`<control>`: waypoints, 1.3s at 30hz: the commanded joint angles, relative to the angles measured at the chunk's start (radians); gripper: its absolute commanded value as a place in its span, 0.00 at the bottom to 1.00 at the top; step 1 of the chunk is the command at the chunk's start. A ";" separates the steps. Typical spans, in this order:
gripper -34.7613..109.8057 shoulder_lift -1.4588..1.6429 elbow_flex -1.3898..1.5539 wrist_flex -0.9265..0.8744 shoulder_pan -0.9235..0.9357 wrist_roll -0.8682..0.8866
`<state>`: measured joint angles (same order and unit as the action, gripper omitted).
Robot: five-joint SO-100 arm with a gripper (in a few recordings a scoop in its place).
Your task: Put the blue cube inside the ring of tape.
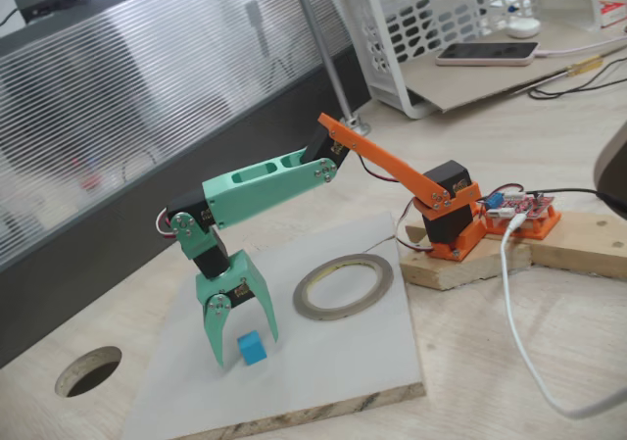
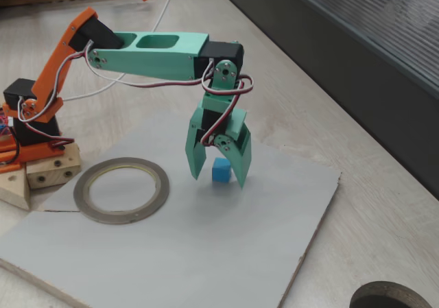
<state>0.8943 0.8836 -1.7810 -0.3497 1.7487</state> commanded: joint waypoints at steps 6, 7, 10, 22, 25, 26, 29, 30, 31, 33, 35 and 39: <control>0.63 0.015 -0.008 -0.009 0.002 0.014; 0.63 0.009 -0.008 -0.009 0.002 0.014; 0.63 -0.049 -0.008 -0.009 0.002 0.014; 0.63 -0.061 -0.009 -0.009 0.002 0.014; 0.63 -0.060 -0.009 -0.009 0.002 0.014; 0.63 -0.060 -0.009 -0.009 0.002 0.014; 0.63 -0.060 -0.009 -0.009 0.002 0.014; 0.63 -0.060 -0.009 -0.009 0.002 0.014; 0.63 -0.060 -0.009 -0.009 0.002 0.014; 0.63 -0.060 -0.009 -0.009 0.002 0.014; 0.63 -0.054 -0.009 -0.009 0.002 0.014; 0.63 0.025 -0.009 -0.008 0.002 0.015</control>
<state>0.8422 0.8820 -1.7810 -0.3390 1.7441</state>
